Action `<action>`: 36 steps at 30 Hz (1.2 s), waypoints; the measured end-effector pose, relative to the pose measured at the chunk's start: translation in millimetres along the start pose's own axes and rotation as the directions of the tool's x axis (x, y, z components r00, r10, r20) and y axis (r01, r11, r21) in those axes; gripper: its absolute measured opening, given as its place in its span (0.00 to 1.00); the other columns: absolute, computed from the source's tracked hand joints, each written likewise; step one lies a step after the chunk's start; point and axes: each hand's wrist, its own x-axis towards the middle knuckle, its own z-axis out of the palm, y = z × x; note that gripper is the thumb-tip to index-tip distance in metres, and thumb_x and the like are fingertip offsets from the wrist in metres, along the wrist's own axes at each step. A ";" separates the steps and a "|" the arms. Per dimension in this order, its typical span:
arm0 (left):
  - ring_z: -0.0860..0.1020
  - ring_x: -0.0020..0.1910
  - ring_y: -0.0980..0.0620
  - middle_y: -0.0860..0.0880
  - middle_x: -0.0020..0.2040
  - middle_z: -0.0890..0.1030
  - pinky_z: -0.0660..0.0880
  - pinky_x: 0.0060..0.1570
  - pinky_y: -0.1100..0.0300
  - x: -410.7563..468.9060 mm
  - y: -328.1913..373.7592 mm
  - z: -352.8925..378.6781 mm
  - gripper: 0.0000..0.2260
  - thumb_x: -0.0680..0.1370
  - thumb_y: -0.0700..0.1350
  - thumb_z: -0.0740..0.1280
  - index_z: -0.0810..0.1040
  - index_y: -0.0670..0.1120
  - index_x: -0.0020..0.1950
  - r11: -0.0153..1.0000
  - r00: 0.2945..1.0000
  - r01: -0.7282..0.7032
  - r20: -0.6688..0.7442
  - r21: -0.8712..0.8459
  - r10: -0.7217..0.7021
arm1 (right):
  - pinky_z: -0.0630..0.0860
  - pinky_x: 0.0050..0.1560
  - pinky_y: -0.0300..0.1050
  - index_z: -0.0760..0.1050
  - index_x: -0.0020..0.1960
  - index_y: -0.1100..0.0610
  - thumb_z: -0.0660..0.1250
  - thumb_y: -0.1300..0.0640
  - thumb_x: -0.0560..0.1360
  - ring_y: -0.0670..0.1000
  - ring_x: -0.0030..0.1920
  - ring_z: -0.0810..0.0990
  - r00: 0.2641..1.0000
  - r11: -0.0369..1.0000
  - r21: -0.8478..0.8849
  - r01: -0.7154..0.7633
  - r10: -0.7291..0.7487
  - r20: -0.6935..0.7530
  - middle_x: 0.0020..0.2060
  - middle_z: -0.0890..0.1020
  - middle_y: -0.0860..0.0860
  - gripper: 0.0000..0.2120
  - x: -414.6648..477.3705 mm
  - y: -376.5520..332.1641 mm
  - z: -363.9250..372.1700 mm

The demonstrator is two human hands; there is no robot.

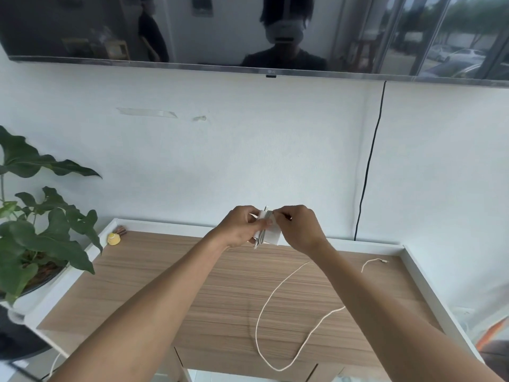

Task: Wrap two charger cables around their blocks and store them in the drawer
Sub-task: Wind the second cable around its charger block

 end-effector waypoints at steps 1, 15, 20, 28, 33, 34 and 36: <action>0.83 0.41 0.47 0.41 0.46 0.84 0.80 0.38 0.57 0.9 -1.1 1.3 0.15 0.75 0.49 0.72 0.79 0.41 0.56 1.000 1.000 0.009 -0.022 -0.025 -0.010 | 0.67 0.30 0.43 0.80 0.38 0.59 0.60 0.60 0.76 0.51 0.28 0.68 0.999 1.000 0.003 0.032 -0.031 -0.036 0.27 0.74 0.51 0.13 -3.7 1.2 2.7; 0.84 0.35 0.47 0.43 0.42 0.85 0.80 0.36 0.57 3.1 3.0 13.4 0.18 0.73 0.50 0.73 0.80 0.39 0.56 0.878 0.974 0.164 -0.067 -0.450 -0.217 | 0.72 0.32 0.47 0.81 0.54 0.54 0.63 0.60 0.77 0.49 0.31 0.72 0.931 0.966 -0.057 0.254 -0.260 -0.255 0.34 0.75 0.49 0.10 -32.4 17.8 30.1; 0.84 0.35 0.46 0.41 0.42 0.84 0.81 0.36 0.55 3.1 7.4 12.9 0.17 0.72 0.48 0.75 0.80 0.38 0.54 0.905 0.971 0.164 -0.095 -0.392 -0.218 | 0.73 0.29 0.49 0.80 0.54 0.52 0.63 0.58 0.77 0.55 0.32 0.75 0.926 0.954 -0.150 0.258 -0.289 -0.241 0.36 0.76 0.50 0.10 -31.4 26.1 32.7; 0.83 0.34 0.46 0.42 0.39 0.82 0.80 0.32 0.56 5.0 1.7 14.9 0.10 0.75 0.45 0.71 0.81 0.37 0.48 0.967 0.964 0.082 -0.228 -0.240 -0.138 | 0.72 0.30 0.46 0.78 0.60 0.50 0.62 0.58 0.78 0.47 0.30 0.70 0.917 0.944 -0.100 0.316 -0.331 -0.222 0.37 0.75 0.48 0.13 -44.2 38.4 44.6; 0.81 0.32 0.47 0.38 0.40 0.80 0.78 0.28 0.60 3.3 -2.0 15.5 0.13 0.77 0.45 0.70 0.80 0.33 0.48 0.961 0.963 0.073 -0.232 -0.268 -0.138 | 0.69 0.29 0.41 0.80 0.52 0.52 0.66 0.58 0.77 0.39 0.28 0.70 0.912 0.954 -0.058 0.294 -0.298 -0.284 0.37 0.77 0.43 0.07 -53.5 51.4 47.9; 0.81 0.31 0.48 0.39 0.40 0.80 0.78 0.28 0.60 3.1 -1.5 16.2 0.13 0.77 0.45 0.70 0.80 0.34 0.47 0.958 0.964 0.066 -0.231 -0.280 -0.134 | 0.67 0.30 0.39 0.80 0.49 0.53 0.67 0.58 0.76 0.38 0.28 0.70 0.910 0.957 -0.047 0.286 -0.287 -0.299 0.37 0.76 0.42 0.05 -53.8 52.6 47.7; 0.81 0.29 0.50 0.40 0.38 0.80 0.79 0.29 0.59 2.2 2.1 17.7 0.11 0.77 0.45 0.70 0.80 0.36 0.44 0.952 0.968 0.053 -0.219 -0.303 -0.124 | 0.66 0.30 0.38 0.79 0.46 0.53 0.68 0.59 0.76 0.40 0.28 0.70 0.914 0.964 -0.007 0.267 -0.255 -0.316 0.35 0.76 0.42 0.03 -52.6 52.9 47.4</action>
